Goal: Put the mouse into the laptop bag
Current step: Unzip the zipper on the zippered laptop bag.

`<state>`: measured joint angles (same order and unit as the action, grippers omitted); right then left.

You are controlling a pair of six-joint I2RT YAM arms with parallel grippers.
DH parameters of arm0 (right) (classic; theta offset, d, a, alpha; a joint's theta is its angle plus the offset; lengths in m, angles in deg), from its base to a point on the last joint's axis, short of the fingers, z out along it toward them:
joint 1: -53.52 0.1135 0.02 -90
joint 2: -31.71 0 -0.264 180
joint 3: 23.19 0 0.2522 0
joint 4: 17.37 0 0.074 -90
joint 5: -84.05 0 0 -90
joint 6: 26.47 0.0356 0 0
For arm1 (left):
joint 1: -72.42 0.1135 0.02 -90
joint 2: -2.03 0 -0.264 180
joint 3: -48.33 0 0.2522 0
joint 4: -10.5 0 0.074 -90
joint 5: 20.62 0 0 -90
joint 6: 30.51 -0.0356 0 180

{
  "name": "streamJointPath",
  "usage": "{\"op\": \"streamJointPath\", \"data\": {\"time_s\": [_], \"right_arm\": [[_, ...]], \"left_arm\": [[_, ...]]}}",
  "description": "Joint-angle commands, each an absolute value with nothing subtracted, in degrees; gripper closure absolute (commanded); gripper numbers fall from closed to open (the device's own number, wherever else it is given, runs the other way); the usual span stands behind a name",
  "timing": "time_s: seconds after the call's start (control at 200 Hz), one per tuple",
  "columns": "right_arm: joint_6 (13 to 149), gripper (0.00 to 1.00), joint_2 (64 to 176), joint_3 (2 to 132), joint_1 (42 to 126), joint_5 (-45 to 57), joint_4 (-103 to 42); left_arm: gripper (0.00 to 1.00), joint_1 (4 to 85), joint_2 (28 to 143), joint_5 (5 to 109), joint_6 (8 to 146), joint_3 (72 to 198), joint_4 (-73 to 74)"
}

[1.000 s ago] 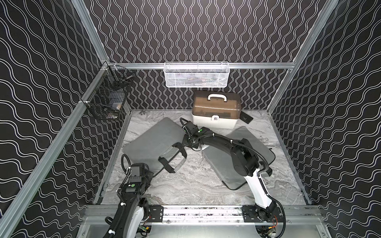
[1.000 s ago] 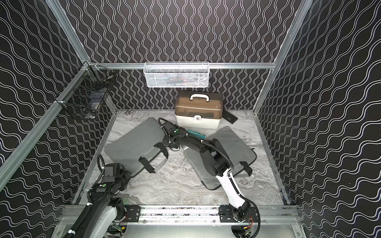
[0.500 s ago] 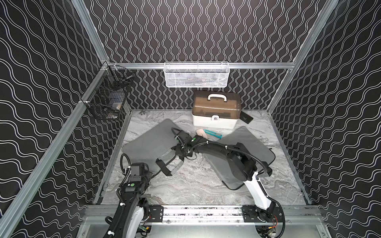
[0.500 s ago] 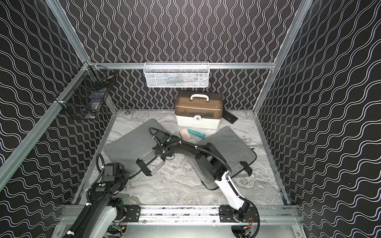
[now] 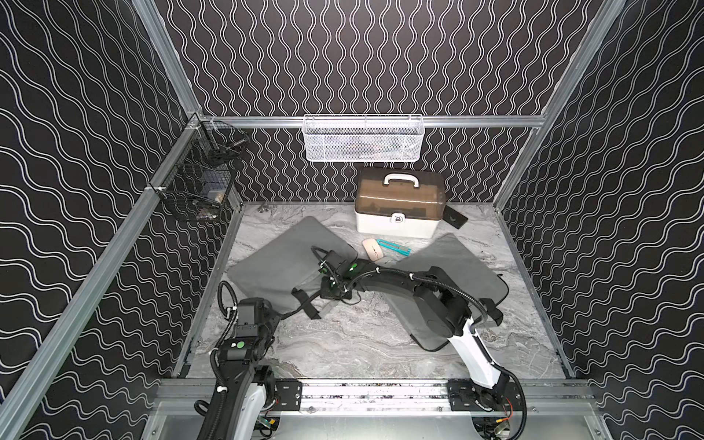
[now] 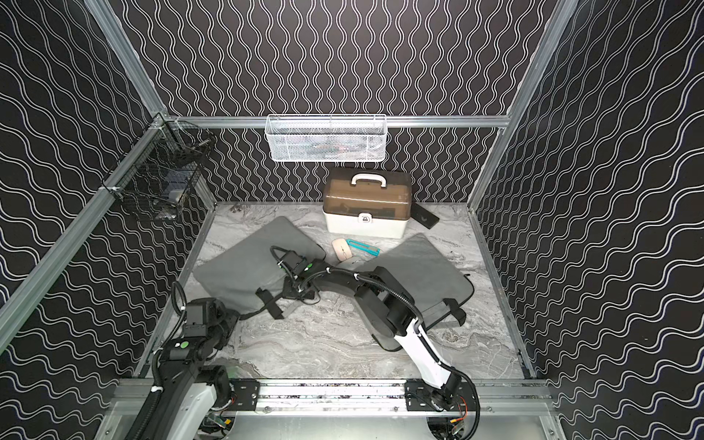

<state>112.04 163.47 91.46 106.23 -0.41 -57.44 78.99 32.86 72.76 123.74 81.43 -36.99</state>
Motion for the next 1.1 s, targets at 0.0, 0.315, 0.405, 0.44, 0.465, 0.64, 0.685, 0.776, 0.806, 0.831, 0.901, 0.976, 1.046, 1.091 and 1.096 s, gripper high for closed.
{"op": "streamJointPath", "data": {"time_s": [0.0,0.315,0.405,0.44,0.465,0.64,0.685,0.776,0.806,0.831,0.901,0.976,1.046,1.091,1.096], "right_arm": [[109.6,1.0,163.8,91.9,103.0,-3.4,-58.8],[103.3,1.0,173.0,105.7,100.9,-5.2,-65.6],[102.1,1.0,174.4,107.9,102.2,-7.0,-66.5],[101.7,1.0,174.9,108.6,102.5,-7.1,-66.8],[101.6,1.0,175.3,109.2,102.7,-7.1,-67.1],[101.3,1.0,175.3,108.7,103.1,-7.2,-66.8],[101.1,1.0,174.5,107.2,103.2,-7.0,-65.9],[100.8,1.0,172.3,103.7,103.2,-6.0,-63.4],[100.7,1.0,171.6,102.7,103.3,-5.8,-62.7],[100.6,1.0,171.0,102.1,103.4,-5.7,-62.3],[100.1,1.0,169.9,100.8,103.6,-5.5,-61.7],[99.6,1.0,169.0,100.0,104.0,-5.0,-61.3],[99.2,1.0,168.3,99.8,104.6,-4.8,-61.4],[99.0,1.0,167.8,99.7,105.2,-4.8,-61.4],[98.9,1.0,167.8,99.7,105.3,-4.8,-61.4]], "left_arm": [[0.27,79.0,31.6,75.6,120.3,83.6,-39.6],[0.07,79.2,40.2,75.9,113.2,85.2,-32.4],[0.04,79.3,41.0,76.0,112.5,83.3,-27.4],[0.03,79.3,40.9,76.1,112.6,82.7,-26.0],[0.02,79.4,40.8,76.1,112.5,82.2,-25.0],[0.01,79.4,42.8,75.8,112.7,80.1,-17.5],[0.01,79.3,44.3,75.6,112.8,80.1,-15.9],[0.02,79.4,47.2,75.3,113.0,80.1,-13.0],[0.03,79.4,48.2,75.3,113.2,80.0,-11.9],[0.03,79.3,48.9,75.3,113.4,79.9,-11.2],[0.03,79.4,50.9,75.4,114.1,79.7,-9.3],[0.03,79.4,52.9,74.8,114.8,79.0,-5.8],[0.03,79.3,55.2,74.8,115.1,79.0,-2.3],[0.03,79.4,57.1,74.6,115.5,79.0,0.0],[0.03,79.3,57.4,74.6,115.6,79.0,0.2]]}}
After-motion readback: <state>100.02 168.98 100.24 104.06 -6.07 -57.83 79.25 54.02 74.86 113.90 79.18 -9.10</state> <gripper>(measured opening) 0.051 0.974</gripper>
